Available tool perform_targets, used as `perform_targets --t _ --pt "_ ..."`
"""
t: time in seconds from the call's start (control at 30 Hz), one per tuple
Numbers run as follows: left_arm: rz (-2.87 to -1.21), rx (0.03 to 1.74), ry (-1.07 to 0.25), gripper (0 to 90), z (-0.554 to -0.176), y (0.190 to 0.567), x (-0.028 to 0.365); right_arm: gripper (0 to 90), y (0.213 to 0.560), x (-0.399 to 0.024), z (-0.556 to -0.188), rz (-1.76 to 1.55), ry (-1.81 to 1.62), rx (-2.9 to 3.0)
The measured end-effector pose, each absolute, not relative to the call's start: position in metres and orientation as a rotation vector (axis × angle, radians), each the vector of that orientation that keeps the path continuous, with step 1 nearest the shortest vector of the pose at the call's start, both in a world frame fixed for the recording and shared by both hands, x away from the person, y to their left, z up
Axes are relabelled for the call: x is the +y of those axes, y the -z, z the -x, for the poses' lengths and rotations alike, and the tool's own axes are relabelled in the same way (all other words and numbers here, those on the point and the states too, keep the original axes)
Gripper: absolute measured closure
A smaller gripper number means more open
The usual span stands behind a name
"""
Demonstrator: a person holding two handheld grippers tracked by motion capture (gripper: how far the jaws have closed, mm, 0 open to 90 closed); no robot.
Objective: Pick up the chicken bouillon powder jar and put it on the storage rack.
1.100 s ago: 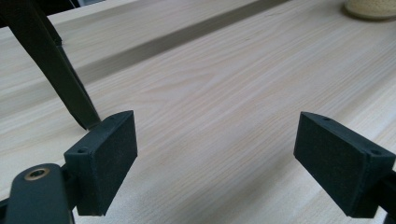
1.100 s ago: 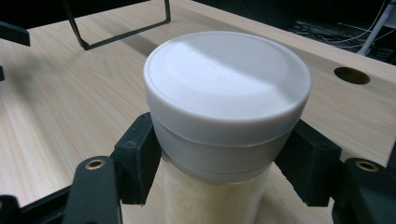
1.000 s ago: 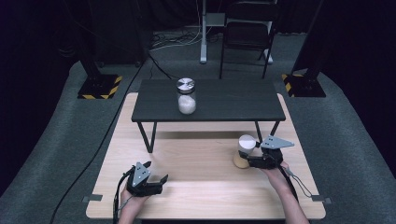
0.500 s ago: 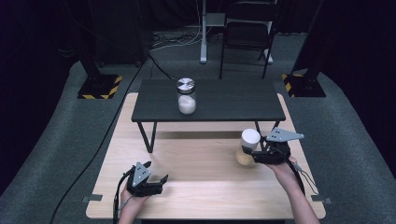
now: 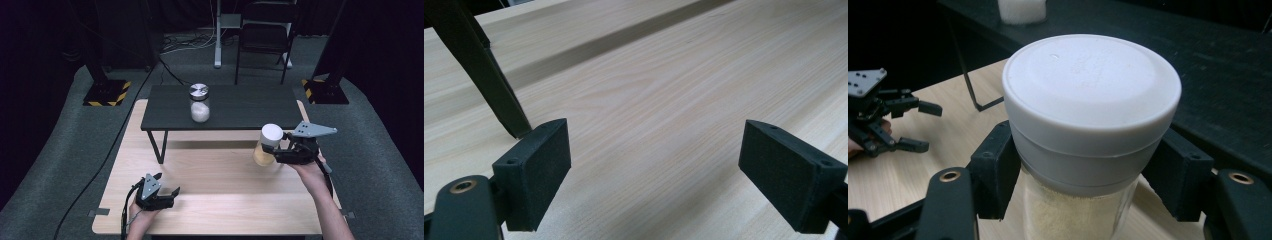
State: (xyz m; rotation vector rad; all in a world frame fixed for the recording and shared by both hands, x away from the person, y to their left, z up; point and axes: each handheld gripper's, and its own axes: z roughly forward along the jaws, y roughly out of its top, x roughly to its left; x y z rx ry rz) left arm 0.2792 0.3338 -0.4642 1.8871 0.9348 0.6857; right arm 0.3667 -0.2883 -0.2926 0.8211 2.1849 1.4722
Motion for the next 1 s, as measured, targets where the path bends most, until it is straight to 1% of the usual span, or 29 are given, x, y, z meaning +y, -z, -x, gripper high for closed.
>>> perform_targets --t 0.73,1.0 --pt "-1.886 0.935 -0.685 13.3 -0.279 0.464 0.334 34.0 0.234 -0.297 -0.387 -0.841 -1.566 2.120" --pt "-1.886 0.935 -0.683 13.3 -0.280 0.464 0.334 34.1 0.220 -0.287 -0.403 -0.890 -1.513 2.054"
